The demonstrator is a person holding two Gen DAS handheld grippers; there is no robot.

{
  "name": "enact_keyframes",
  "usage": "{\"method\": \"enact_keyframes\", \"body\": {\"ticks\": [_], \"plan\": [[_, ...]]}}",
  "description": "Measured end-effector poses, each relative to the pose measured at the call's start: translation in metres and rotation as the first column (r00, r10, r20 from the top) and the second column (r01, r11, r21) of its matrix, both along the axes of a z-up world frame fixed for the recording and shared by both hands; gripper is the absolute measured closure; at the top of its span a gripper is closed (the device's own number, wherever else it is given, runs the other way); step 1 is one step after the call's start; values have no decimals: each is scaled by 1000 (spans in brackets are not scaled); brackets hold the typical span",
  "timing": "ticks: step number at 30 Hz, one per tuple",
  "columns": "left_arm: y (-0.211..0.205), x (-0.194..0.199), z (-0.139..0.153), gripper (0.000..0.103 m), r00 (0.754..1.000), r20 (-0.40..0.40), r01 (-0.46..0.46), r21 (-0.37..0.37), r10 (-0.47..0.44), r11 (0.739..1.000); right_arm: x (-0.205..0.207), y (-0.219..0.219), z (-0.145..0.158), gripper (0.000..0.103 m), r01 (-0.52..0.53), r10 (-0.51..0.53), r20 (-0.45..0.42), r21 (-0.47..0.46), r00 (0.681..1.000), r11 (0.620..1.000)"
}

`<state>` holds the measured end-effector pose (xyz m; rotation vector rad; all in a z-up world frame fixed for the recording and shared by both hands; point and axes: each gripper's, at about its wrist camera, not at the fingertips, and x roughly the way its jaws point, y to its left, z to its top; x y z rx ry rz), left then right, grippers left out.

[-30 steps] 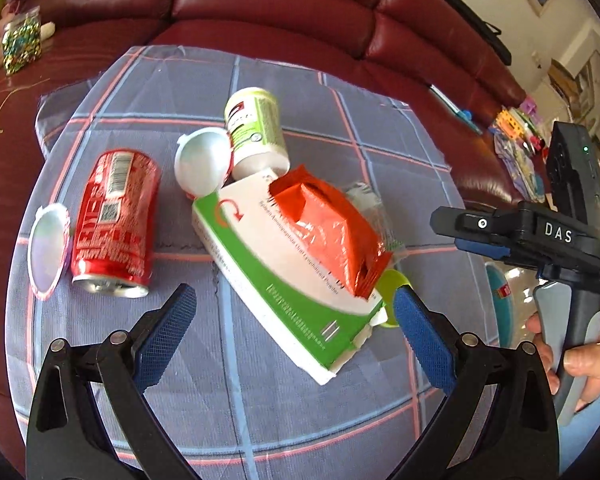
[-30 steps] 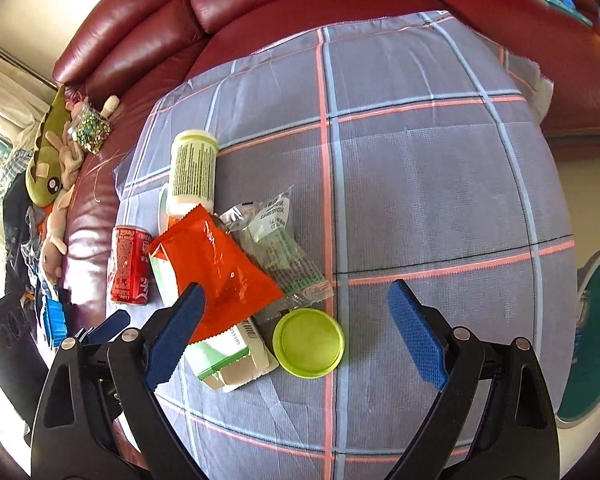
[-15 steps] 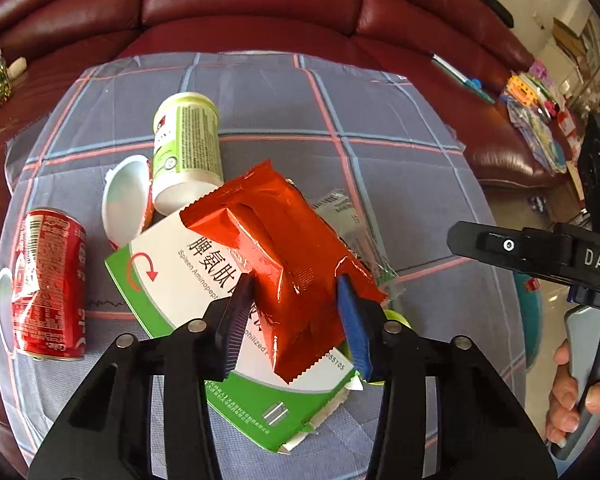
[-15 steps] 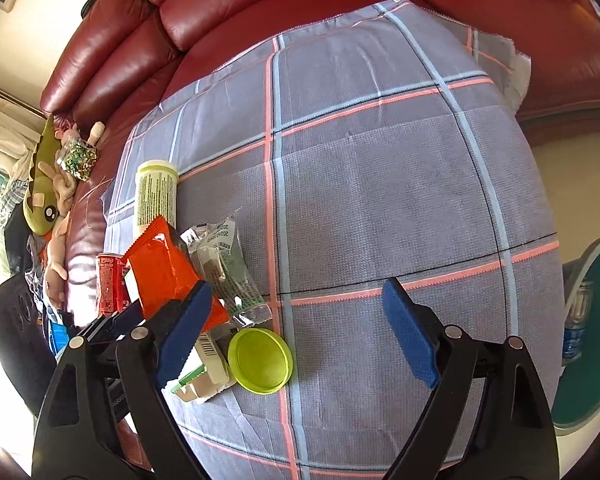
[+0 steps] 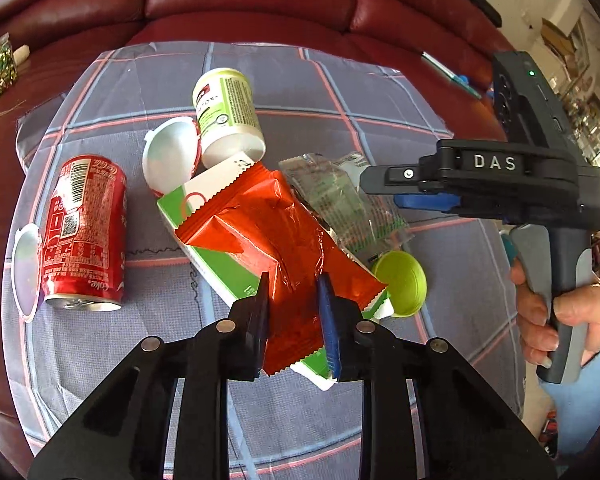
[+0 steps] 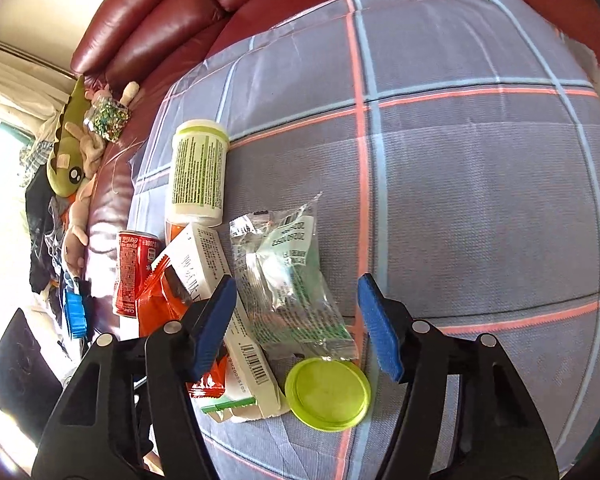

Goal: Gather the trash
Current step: 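Lift both packets and carry the tools over the teal bin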

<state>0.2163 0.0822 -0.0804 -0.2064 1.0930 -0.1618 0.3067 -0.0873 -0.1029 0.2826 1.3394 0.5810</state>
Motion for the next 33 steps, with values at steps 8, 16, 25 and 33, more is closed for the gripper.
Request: {"method": "enact_keyframes", "body": {"ticks": [8, 16, 25, 33], "plan": [[-1, -1, -2, 61, 1000, 15, -5, 18, 5, 1000, -9, 23, -10, 69, -61, 63, 31, -67, 998, 996], [-8, -2, 2, 80, 999, 47, -23, 39, 21, 999, -13, -14, 14, 70, 48, -43, 100, -58, 994, 997], [-21, -19, 29, 82, 996, 91, -5, 19, 3, 1000, -37, -67, 40, 70, 116, -114, 126, -15, 986, 993], [-71, -29, 50, 81, 987, 129, 89, 22, -91, 996, -74, -129, 67, 70, 194, -193, 173, 10, 966, 981]]}}
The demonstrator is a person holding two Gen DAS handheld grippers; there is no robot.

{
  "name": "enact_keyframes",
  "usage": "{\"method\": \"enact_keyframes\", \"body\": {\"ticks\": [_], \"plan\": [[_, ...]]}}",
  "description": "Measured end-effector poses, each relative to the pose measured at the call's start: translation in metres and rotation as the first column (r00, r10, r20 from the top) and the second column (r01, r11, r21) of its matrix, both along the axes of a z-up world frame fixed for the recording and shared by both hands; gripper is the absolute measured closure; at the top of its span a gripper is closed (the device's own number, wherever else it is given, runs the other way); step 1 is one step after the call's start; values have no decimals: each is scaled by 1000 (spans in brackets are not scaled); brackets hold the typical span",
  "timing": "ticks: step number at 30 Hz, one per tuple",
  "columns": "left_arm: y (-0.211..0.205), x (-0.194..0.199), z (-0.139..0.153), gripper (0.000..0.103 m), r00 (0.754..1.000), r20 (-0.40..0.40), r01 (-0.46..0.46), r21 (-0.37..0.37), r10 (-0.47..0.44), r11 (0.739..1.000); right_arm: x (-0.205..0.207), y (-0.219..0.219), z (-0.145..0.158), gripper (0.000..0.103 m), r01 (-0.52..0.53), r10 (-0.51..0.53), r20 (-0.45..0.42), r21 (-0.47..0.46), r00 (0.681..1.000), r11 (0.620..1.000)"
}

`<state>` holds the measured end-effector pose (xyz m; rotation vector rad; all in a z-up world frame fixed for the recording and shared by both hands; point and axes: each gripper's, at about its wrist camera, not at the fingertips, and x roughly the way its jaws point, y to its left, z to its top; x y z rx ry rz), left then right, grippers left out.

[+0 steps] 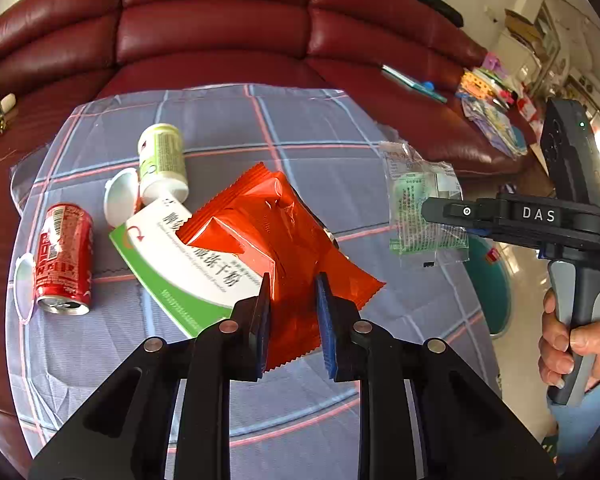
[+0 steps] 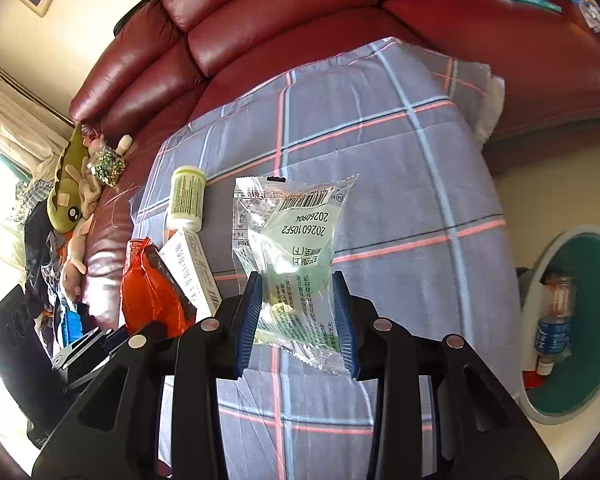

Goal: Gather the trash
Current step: 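Lift both packets and carry the tools over the teal bin, then open the left tool over the teal bin to drop the orange packet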

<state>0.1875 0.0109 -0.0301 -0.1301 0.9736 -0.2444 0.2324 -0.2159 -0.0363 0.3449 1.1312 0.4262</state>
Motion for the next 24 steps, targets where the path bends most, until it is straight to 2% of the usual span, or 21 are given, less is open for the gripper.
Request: {"method": "enact_keyframes", "body": {"ticks": [9, 17, 24], "plan": [[-85, -4, 8, 81, 985, 7, 171, -1, -171, 985, -40, -97, 15, 69, 146, -146, 38, -1, 989, 989], [-165, -1, 3, 81, 945, -9, 328, -3, -328, 945, -74, -190, 7, 69, 311, -311, 28, 21, 950, 950], [-225, 4, -7, 81, 908, -36, 418, 8, -418, 908, -93, -246, -5, 68, 399, -399, 11, 32, 917, 917]]}}
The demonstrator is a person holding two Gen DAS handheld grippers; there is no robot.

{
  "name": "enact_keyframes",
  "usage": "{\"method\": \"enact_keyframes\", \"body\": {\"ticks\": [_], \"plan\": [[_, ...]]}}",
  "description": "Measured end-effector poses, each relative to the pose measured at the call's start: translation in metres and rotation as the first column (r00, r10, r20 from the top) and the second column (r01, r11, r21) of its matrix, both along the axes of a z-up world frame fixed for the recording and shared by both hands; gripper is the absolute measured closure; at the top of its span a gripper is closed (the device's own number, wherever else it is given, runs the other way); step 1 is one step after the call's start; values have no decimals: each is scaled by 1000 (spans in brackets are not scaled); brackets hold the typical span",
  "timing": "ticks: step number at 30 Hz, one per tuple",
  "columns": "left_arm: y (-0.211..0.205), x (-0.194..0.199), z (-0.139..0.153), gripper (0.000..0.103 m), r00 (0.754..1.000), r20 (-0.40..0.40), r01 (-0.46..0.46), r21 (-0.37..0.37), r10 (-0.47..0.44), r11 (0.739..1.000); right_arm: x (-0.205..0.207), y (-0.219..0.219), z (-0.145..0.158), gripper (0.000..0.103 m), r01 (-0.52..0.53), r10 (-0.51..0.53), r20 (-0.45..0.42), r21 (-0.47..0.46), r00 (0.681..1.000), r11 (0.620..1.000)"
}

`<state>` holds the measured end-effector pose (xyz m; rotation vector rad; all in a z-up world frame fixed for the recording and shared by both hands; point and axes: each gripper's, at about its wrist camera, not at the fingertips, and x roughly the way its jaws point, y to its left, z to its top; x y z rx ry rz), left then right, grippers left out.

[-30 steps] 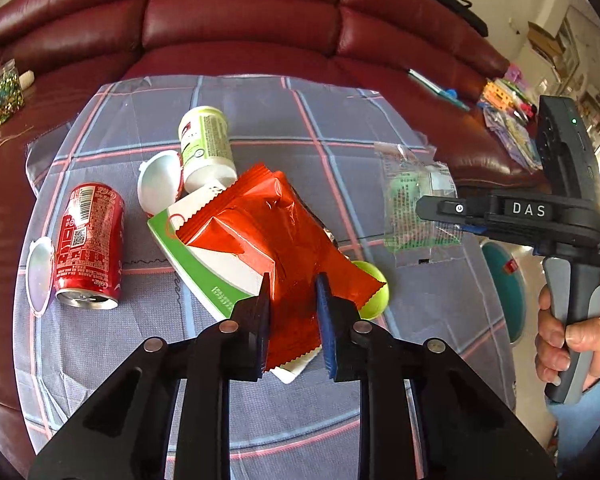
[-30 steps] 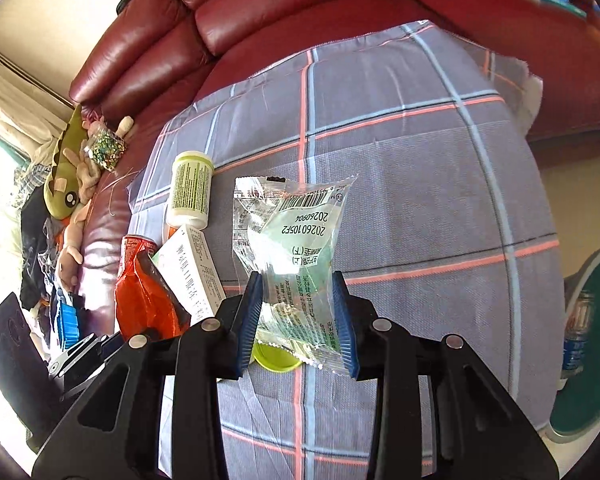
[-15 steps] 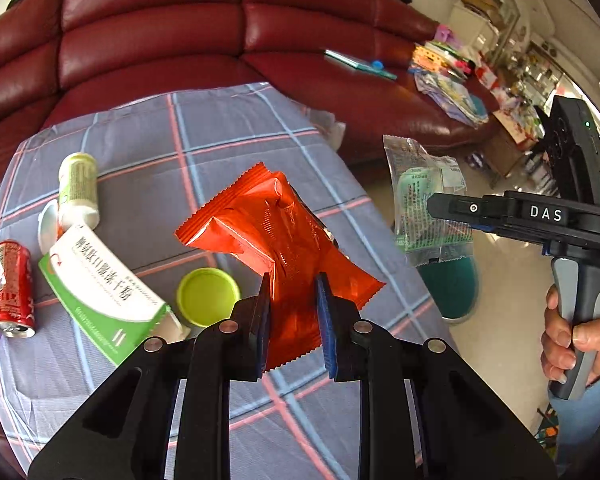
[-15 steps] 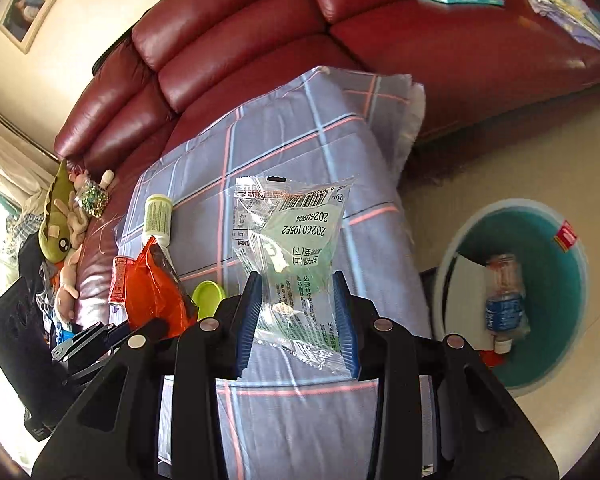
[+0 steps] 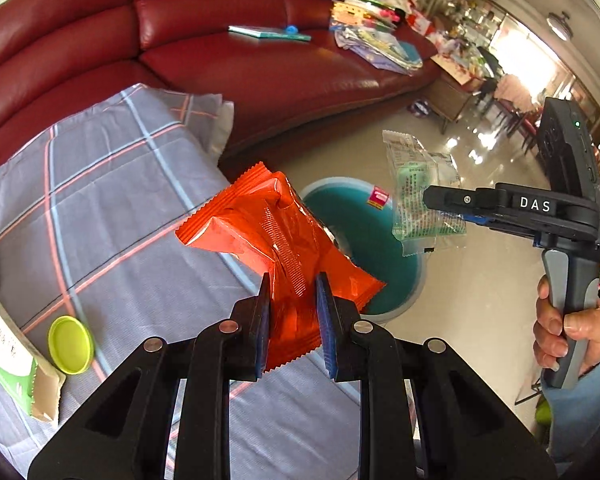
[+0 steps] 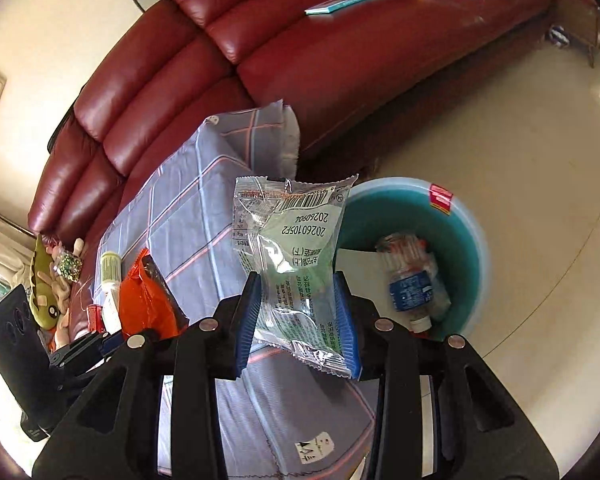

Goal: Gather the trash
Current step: 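Open the left tool over the teal bin to drop the orange packet, then open the right tool over the teal bin to drop the clear packet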

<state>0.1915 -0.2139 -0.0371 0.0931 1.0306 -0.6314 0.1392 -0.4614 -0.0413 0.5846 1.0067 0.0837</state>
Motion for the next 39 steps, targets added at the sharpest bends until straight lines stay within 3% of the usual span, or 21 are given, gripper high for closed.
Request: {"method": "enact_keyframes", "body": {"ticks": [13, 20, 21, 28, 39], "plan": [[-89, 7, -38, 81, 991, -77, 114, 57, -109, 992, -10, -54, -31, 68, 83, -81, -44, 35, 996, 996], [-116, 16, -64, 77, 983, -131, 141, 72, -131, 987, -9, -73, -44, 67, 109, -106, -72, 47, 992, 993], [-118, 16, -66, 74, 982, -137, 140, 73, -129, 987, -9, -75, -45, 67, 112, -108, -75, 48, 991, 993], [-118, 21, -73, 13, 989, -121, 97, 121, -82, 988, -6, -82, -55, 67, 123, -117, -98, 53, 988, 991], [-96, 22, -70, 5, 991, -129, 46, 100, -33, 994, 4, -70, -66, 66, 92, -84, -127, 59, 988, 994]]}}
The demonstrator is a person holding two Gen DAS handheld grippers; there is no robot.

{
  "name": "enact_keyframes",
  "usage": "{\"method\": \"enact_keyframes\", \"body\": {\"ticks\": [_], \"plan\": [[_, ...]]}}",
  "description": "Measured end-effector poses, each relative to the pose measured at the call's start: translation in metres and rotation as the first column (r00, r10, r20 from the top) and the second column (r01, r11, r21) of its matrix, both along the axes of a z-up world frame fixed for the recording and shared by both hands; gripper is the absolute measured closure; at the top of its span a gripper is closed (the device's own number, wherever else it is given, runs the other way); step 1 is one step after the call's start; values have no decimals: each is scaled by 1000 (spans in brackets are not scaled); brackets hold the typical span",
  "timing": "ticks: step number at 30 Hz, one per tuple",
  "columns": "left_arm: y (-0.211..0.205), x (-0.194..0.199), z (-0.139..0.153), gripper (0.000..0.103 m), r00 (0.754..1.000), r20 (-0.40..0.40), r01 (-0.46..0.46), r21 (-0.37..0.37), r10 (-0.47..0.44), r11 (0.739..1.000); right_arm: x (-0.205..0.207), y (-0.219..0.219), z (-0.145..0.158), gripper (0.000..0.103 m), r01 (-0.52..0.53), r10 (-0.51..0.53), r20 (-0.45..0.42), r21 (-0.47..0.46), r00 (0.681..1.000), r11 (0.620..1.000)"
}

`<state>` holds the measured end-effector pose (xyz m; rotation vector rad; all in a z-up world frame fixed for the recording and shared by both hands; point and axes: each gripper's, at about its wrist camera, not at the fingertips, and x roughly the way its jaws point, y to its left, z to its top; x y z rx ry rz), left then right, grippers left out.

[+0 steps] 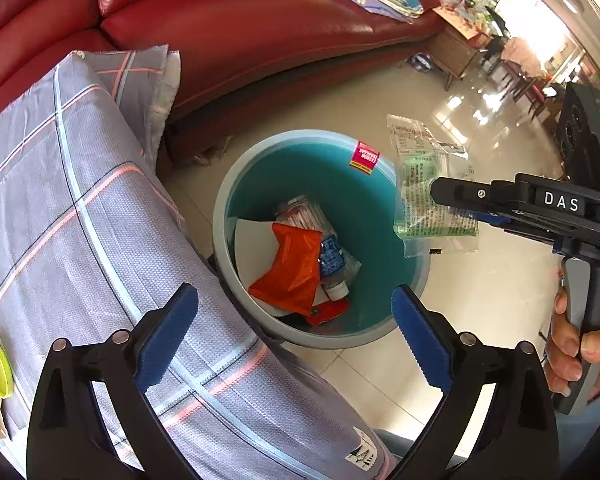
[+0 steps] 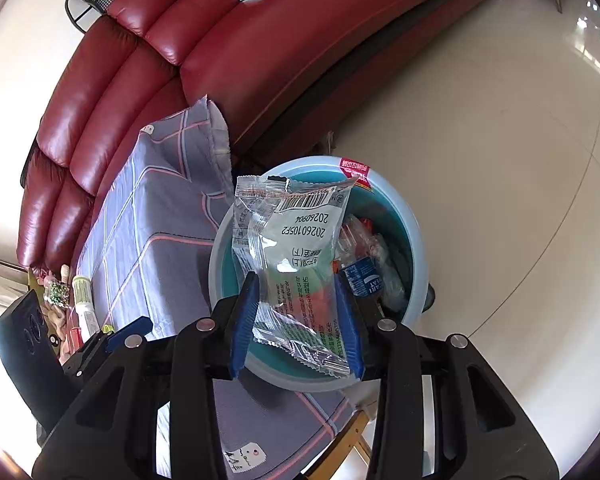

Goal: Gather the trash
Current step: 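Open the right tool over the teal bin to drop the clear packet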

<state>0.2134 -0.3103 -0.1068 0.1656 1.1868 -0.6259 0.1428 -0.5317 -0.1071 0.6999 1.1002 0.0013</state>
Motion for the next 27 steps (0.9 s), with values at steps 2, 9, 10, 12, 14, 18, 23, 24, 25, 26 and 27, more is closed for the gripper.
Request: {"method": "enact_keyframes", "body": {"ticks": [2, 9, 10, 12, 14, 18, 23, 24, 25, 26, 27], "plan": [[2, -2, 0, 5, 1000, -4, -4, 3, 4, 1000, 2, 4, -1, 65, -10, 10, -5, 0, 1000, 1000], [10, -5, 3, 5, 1000, -2, -18, 3, 18, 1000, 9, 17, -4, 51, -41, 41, -20, -1, 999, 999], [12, -5, 3, 5, 1000, -2, -21, 0, 21, 1000, 9, 19, -4, 36, -45, 45, -23, 1, 999, 999], [15, -4, 4, 5, 1000, -4, -26, -5, 26, 1000, 11, 23, -5, 27, -45, 45, -26, -1, 999, 999], [18, -4, 5, 5, 999, -4, -32, -10, 32, 999, 13, 25, -6, 23, -50, 50, -37, 0, 998, 999], [26, -4, 6, 5, 999, -13, -47, -20, 47, 999, 13, 30, -10, 15, -40, 39, -77, -7, 996, 999], [38, -6, 7, 5, 997, -22, -69, -26, 68, 997, 10, 37, -14, 14, -28, 24, -111, -31, 994, 999], [41, -6, 7, 5, 997, -23, -73, -28, 72, 997, 10, 38, -14, 14, -27, 24, -114, -31, 993, 999], [43, -6, 8, 5, 997, -23, -78, -29, 77, 997, 9, 40, -15, 14, -28, 25, -115, -31, 993, 999], [46, -7, 9, 5, 996, -23, -82, -30, 81, 996, 9, 42, -14, 14, -31, 27, -115, -33, 993, 999], [49, -7, 10, 5, 996, -21, -87, -31, 86, 996, 9, 44, -13, 14, -34, 30, -114, -34, 993, 999]]}}
